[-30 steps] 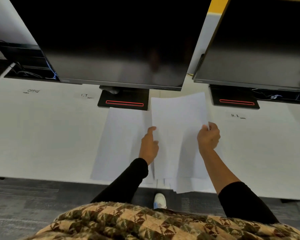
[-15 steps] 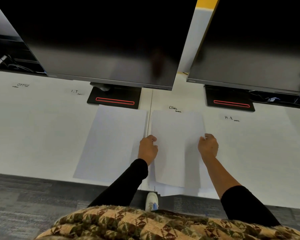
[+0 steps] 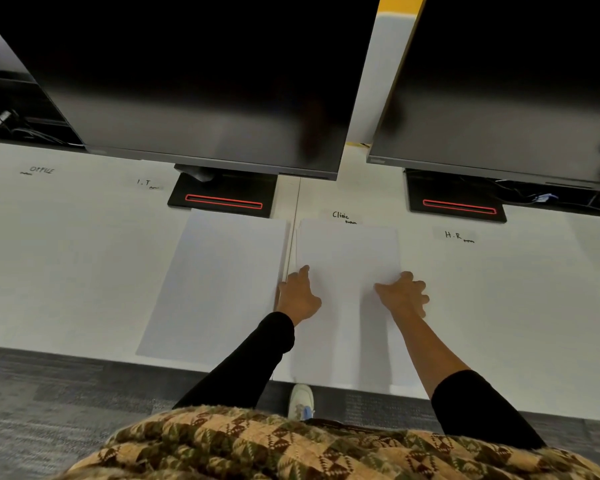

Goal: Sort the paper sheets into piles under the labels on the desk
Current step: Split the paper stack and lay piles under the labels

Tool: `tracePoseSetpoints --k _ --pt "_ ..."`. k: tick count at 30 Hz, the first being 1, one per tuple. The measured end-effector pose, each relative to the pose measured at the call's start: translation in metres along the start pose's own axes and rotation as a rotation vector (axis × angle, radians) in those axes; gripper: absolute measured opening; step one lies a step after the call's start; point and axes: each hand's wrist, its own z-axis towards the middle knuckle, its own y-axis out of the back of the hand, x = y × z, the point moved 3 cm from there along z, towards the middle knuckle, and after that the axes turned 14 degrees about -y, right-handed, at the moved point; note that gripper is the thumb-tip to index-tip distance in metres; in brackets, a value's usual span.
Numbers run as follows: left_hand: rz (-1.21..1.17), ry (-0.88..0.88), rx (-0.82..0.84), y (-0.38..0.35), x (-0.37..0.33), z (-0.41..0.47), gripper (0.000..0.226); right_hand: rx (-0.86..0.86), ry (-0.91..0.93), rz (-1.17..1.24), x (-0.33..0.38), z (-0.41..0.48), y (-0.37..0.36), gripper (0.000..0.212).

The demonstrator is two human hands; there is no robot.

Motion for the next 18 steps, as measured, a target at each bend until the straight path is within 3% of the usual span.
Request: tracePoseSetpoints --k 10,14,18 --pt "-0.030 -0.030 -0.015 0.002 0.006 0.004 0.068 -0.093 0.011 -0.072 0.001 -0.007 -0.004 0.060" --pt "-0.188 -0.085 -0.224 0.027 0.011 -0.005 0.051 -0.158 0.171 0.014 0.019 -0.026 -0.009 0.057" --pt "-0.088 -0.049 -0.422 0.069 0.033 -0.016 0.040 -0.100 0.411 0.087 0.052 -0.063 -0.026 0.038"
